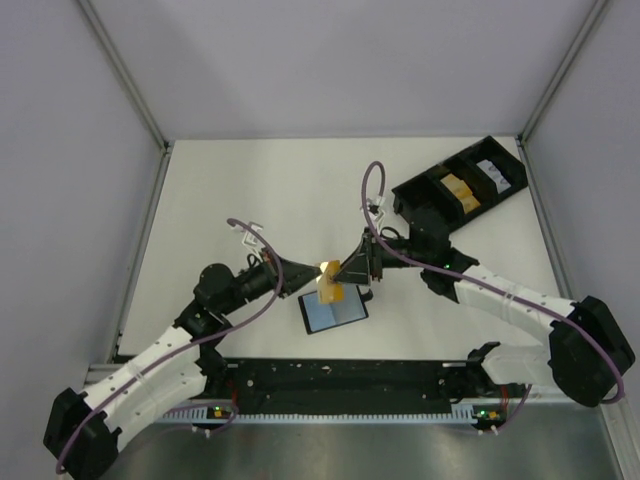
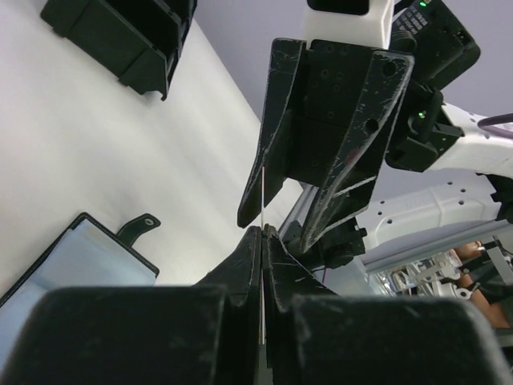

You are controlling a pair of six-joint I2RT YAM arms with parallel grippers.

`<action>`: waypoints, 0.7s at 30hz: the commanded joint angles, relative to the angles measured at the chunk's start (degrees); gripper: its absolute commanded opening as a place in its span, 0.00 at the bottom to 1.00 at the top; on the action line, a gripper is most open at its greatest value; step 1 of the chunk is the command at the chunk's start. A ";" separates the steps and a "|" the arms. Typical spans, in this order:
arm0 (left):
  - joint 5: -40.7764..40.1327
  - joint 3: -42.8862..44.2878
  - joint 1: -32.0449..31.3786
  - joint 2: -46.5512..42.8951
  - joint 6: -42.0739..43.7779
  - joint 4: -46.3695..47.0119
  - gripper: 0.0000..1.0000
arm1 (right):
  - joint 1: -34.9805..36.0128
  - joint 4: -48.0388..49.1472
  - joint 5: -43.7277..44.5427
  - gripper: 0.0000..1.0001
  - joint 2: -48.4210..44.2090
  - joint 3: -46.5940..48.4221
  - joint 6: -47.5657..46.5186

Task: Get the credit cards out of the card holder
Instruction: Place the credit card in the storage box.

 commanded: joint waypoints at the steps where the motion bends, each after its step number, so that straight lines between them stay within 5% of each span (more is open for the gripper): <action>1: 2.76 2.20 0.24 1.09 -2.67 8.91 0.00 | 0.87 4.81 -2.53 0.37 0.58 1.47 0.57; 3: 2.76 2.11 0.32 1.62 -3.37 10.50 0.00 | 0.87 5.25 -2.70 0.31 0.49 1.30 1.01; 6: 2.15 2.11 0.24 2.41 -4.08 11.56 0.00 | 0.79 6.66 -3.14 0.04 0.06 0.95 1.80; 8: 1.19 1.94 0.32 2.59 -3.12 11.21 0.02 | 0.18 6.49 -2.71 0.00 -0.65 0.77 2.15; 10: -0.91 2.11 0.32 1.63 -1.71 8.67 0.17 | -1.05 5.96 -1.83 0.00 -1.61 0.59 2.94; 12: -3.73 3.42 0.41 0.14 1.35 3.41 0.45 | -2.81 4.30 -0.69 0.00 -2.75 0.86 3.12; 16: -14.34 11.23 0.76 -2.85 10.93 -15.38 0.81 | -7.90 -5.18 4.58 0.00 -6.18 2.79 1.81; 21: -31.22 24.41 0.85 -2.07 24.99 -33.69 0.96 | -19.23 -18.81 14.07 0.00 -7.24 6.74 -0.04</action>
